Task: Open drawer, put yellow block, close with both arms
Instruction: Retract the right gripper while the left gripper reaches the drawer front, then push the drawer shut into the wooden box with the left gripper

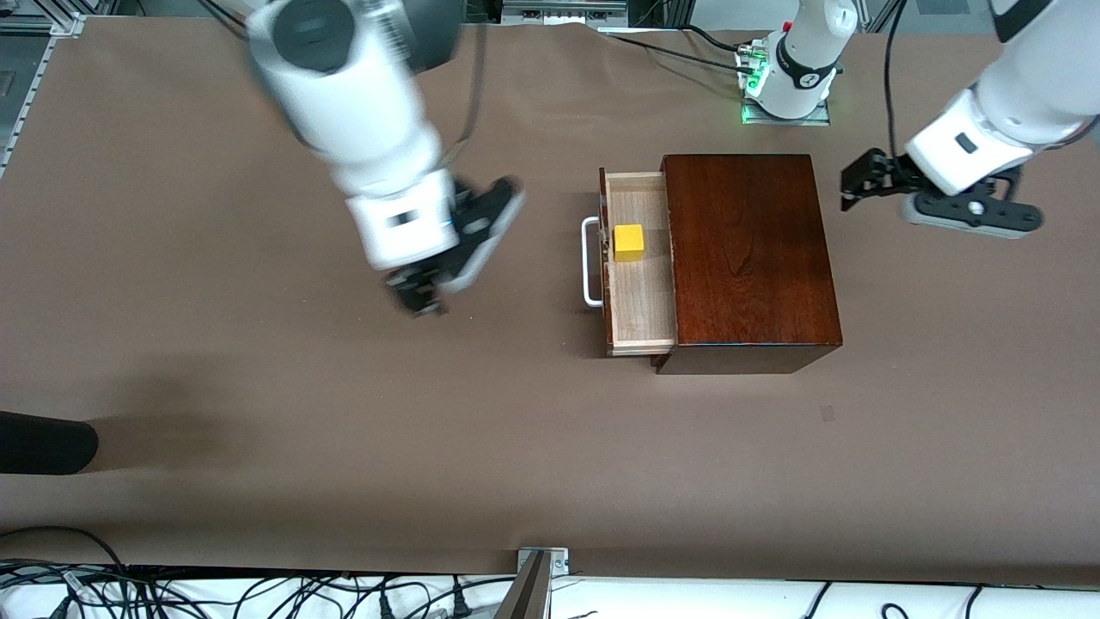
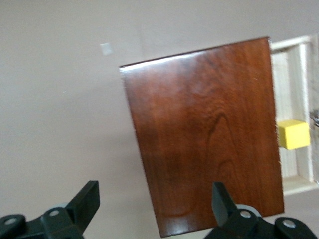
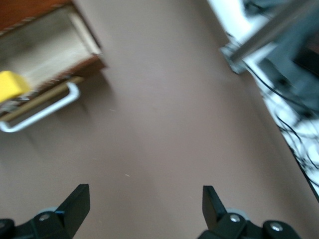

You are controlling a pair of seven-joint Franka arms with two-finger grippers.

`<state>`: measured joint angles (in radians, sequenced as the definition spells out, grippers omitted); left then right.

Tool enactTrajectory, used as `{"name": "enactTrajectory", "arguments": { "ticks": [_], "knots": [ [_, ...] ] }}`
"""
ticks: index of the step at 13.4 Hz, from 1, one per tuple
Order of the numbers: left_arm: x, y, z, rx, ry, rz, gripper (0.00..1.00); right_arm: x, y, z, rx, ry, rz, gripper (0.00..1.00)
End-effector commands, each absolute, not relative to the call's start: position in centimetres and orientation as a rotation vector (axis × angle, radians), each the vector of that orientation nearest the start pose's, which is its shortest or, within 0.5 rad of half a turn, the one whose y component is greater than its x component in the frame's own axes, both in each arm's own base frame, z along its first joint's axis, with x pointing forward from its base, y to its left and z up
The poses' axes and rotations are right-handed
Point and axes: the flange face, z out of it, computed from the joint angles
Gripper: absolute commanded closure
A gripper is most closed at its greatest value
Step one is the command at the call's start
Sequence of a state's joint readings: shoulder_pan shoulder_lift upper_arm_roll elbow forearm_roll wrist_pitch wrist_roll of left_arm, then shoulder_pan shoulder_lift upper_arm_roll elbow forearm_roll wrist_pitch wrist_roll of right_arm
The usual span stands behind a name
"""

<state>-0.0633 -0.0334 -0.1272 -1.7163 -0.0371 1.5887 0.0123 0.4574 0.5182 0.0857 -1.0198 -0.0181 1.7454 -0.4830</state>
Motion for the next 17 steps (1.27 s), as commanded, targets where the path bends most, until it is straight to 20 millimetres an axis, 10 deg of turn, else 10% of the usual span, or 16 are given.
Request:
{"name": "enactTrajectory", "arguments": {
  "ticks": [1, 4, 9, 12, 17],
  "knots": [
    [52.7, -13.6, 58.3, -3.189, 0.462, 0.186, 0.00, 63.0, 26.7, 61.5, -2.768, -1.316, -0.265, 0.00],
    [54.4, -17.4, 54.4, -3.191, 0.678, 0.294, 0.00, 60.6, 19.7, 63.3, -2.829, -1.106, -0.209, 0.00],
    [52.7, -30.5, 47.0, -3.136, 1.017, 0.524, 0.00, 54.0, 13.4, 65.0, -2.977, -0.679, -0.168, 0.00],
    [54.0, -37.2, 44.2, -3.117, 1.177, 0.545, 0.00, 53.3, 11.0, 63.6, -3.014, -0.536, -0.114, 0.00],
    [52.4, -47.9, 37.3, -2.793, 1.919, 0.254, 0.00, 53.7, 10.3, 62.9, -3.080, -0.339, -0.109, 0.00]
  ]
}}
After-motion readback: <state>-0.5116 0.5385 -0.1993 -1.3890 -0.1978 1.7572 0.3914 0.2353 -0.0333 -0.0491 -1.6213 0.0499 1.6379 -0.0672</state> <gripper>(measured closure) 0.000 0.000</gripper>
